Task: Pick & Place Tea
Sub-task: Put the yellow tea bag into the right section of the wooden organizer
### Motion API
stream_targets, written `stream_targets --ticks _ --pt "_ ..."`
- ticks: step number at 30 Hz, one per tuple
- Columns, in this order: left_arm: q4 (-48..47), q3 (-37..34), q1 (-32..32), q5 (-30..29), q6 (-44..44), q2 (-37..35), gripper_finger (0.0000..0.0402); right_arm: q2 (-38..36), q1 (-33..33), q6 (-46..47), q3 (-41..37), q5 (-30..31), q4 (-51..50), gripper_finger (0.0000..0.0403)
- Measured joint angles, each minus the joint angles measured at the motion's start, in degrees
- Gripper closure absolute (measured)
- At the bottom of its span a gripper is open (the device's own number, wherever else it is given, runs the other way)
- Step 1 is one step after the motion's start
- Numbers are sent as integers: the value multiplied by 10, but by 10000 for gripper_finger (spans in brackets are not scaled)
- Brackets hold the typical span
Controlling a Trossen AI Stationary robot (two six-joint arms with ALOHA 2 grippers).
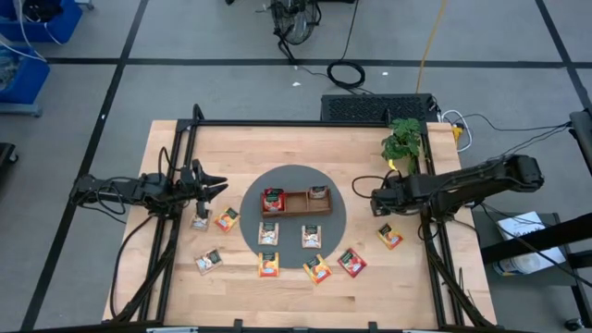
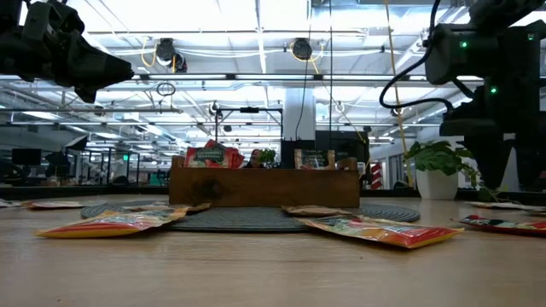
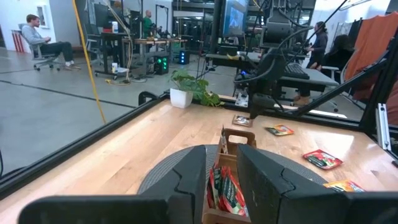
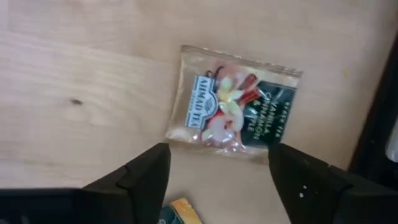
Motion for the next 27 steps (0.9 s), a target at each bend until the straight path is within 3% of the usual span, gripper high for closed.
stream_targets --ticks 6,14,20,27 --pt "0 0 0 0 0 0 309 1 0 32 -40 3 25 186" --pt "0 0 0 0 0 0 309 -1 -13 22 -87 6 117 189" --pt "0 0 0 0 0 0 309 -2 -24 -41 -89 42 191 199" --pt "0 0 0 0 0 0 309 -1 -33 -146 -90 23 289 209"
